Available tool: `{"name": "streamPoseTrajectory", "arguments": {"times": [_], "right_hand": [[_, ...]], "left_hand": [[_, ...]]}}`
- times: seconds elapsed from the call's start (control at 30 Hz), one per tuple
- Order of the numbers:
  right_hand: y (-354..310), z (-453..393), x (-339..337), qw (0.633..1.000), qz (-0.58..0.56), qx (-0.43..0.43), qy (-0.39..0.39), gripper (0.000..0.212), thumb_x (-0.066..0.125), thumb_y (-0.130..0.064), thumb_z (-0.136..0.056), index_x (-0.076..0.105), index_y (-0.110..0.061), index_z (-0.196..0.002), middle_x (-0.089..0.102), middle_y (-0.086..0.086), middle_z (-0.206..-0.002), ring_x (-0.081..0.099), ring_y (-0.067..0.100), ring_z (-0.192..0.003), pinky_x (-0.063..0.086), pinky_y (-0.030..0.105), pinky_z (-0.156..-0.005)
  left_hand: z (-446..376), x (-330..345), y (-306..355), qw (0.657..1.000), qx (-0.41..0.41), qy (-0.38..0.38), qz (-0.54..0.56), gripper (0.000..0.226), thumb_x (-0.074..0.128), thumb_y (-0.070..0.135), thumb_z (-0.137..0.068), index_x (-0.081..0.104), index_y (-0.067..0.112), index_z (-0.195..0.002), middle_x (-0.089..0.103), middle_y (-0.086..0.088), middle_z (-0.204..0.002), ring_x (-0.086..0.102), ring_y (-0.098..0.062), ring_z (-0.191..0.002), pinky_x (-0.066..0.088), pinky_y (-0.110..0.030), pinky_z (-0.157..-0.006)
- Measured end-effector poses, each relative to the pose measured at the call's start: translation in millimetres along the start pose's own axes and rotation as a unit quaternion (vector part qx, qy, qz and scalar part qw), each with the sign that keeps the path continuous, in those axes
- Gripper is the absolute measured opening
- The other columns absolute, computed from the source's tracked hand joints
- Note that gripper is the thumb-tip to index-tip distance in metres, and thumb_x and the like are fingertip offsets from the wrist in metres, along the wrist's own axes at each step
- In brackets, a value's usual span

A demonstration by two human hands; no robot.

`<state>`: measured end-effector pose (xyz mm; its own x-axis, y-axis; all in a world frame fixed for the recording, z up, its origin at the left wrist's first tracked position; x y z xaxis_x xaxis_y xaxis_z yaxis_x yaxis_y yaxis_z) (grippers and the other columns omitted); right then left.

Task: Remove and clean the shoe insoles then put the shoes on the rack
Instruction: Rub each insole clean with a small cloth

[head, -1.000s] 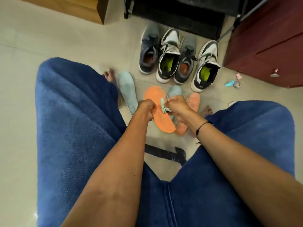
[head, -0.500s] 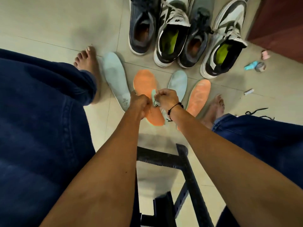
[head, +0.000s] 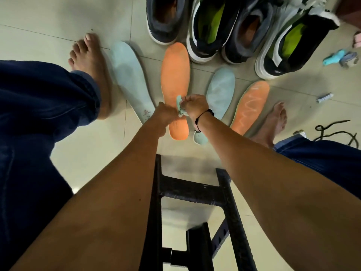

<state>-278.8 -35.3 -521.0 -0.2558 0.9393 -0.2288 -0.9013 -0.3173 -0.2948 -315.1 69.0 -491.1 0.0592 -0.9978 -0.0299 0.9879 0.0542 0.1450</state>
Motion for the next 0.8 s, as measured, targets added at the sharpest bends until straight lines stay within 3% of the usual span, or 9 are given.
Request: {"name": "streamPoseTrajectory", "arguments": {"times": [0.1, 0.27, 0.37, 0.4, 0.43, 0.5, 0.6, 0.7, 0.8], "right_hand": [[1, -5, -2, 1.000, 0.024, 0.002, -0.019, 0.033, 0.055, 0.007, -0.082, 0.052, -0.014, -0.057, 0.052, 0.003, -0.060, 0.051, 0.017, -0.060, 0.049, 0.031, -0.063], [14, -5, -31, 0.999, 0.007, 0.013, 0.050, 0.029, 0.049, 0.003, -0.078, 0.053, -0.017, -0.058, 0.055, 0.001, -0.059, 0.056, 0.022, -0.067, 0.050, 0.032, -0.069], [25, -4, -66, 0.994, 0.020, 0.018, 0.109, 0.029, 0.048, -0.001, -0.084, 0.051, -0.020, -0.062, 0.053, -0.004, -0.063, 0.054, 0.014, -0.065, 0.039, 0.011, -0.054], [29, -7, -76, 0.993, 0.042, 0.011, 0.105, 0.026, 0.048, -0.003, -0.087, 0.055, -0.018, -0.067, 0.056, -0.003, -0.069, 0.056, 0.016, -0.073, 0.040, 0.012, -0.056], [32, -7, -84, 0.993, 0.064, 0.021, 0.095, 0.020, 0.048, -0.005, -0.090, 0.061, -0.013, -0.078, 0.062, 0.001, -0.081, 0.059, 0.020, -0.087, 0.041, 0.015, -0.063], [48, -11, -97, 0.986, 0.116, 0.065, 0.098, 0.020, 0.048, -0.010, -0.093, 0.065, -0.005, -0.103, 0.064, 0.008, -0.110, 0.056, 0.023, -0.110, 0.039, 0.015, -0.067], [51, -17, -105, 0.971, 0.219, 0.045, 0.090, 0.027, 0.050, -0.013, -0.093, 0.061, -0.002, -0.115, 0.060, 0.012, -0.122, 0.055, 0.024, -0.114, 0.039, 0.010, -0.059], [43, -24, -100, 0.952, 0.303, 0.012, 0.034, 0.035, 0.043, -0.021, -0.098, 0.051, -0.003, -0.127, 0.051, 0.012, -0.132, 0.045, 0.027, -0.125, 0.041, 0.025, -0.090], [45, -30, -96, 0.959, 0.282, 0.009, 0.004, 0.039, 0.043, -0.028, -0.097, 0.050, -0.006, -0.129, 0.050, 0.012, -0.134, 0.043, 0.028, -0.126, 0.036, 0.031, -0.098]], "left_hand": [[-5, -4, 1, 0.999, -0.008, 0.042, 0.002, 0.022, 0.048, -0.004, -0.089, 0.046, 0.000, -0.110, 0.042, -0.002, -0.077, 0.041, -0.012, -0.064, 0.032, -0.020, -0.054], [-4, -5, 8, 0.990, 0.028, 0.138, -0.027, 0.051, 0.046, 0.011, -0.083, 0.045, 0.008, -0.134, 0.053, -0.011, -0.130, 0.054, -0.030, -0.112, 0.046, -0.033, -0.095], [-5, 23, 8, 0.994, 0.046, 0.088, -0.050, 0.038, 0.050, 0.007, -0.076, 0.060, 0.004, -0.113, 0.061, -0.020, -0.115, 0.050, -0.036, -0.119, 0.048, -0.036, -0.086], [-4, 35, 7, 0.995, 0.043, 0.061, -0.060, 0.022, 0.050, 0.006, -0.075, 0.063, 0.006, -0.093, 0.063, -0.017, -0.097, 0.055, -0.041, -0.086, 0.044, -0.029, -0.070], [-2, 45, 8, 0.996, 0.041, 0.041, -0.069, 0.009, 0.049, 0.004, -0.075, 0.055, 0.011, -0.073, 0.055, -0.011, -0.079, 0.036, -0.022, -0.068, 0.035, -0.026, -0.060], [-8, 62, 7, 0.996, 0.037, 0.024, -0.080, 0.028, 0.045, -0.001, -0.080, 0.035, 0.017, -0.061, 0.036, 0.001, -0.068, 0.031, -0.018, -0.061, 0.027, -0.024, -0.056], [-13, 79, 8, 0.995, 0.031, 0.015, -0.097, 0.012, 0.043, -0.001, -0.085, 0.050, 0.004, -0.077, 0.047, -0.012, -0.080, 0.046, -0.019, -0.068, 0.038, -0.025, -0.059], [-25, 92, 5, 0.991, 0.020, 0.013, -0.132, 0.034, 0.047, 0.004, -0.085, 0.052, -0.008, -0.116, 0.057, -0.022, -0.106, 0.057, -0.033, -0.101, 0.048, -0.036, -0.077], [-31, 105, 1, 0.988, 0.016, -0.002, -0.151, 0.029, 0.048, 0.005, -0.085, 0.059, 0.000, -0.110, 0.061, -0.015, -0.100, 0.058, -0.027, -0.088, 0.043, -0.026, -0.067]]}}
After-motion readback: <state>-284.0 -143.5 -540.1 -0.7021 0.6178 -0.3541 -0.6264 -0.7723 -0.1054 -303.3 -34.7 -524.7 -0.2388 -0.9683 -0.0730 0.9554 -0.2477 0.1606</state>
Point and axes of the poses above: each hand's wrist, its own z-axis away from the middle knuckle, its own x-axis out of the palm, y = z × x, the point moved 7 cm from there along -z, towards the middle knuckle
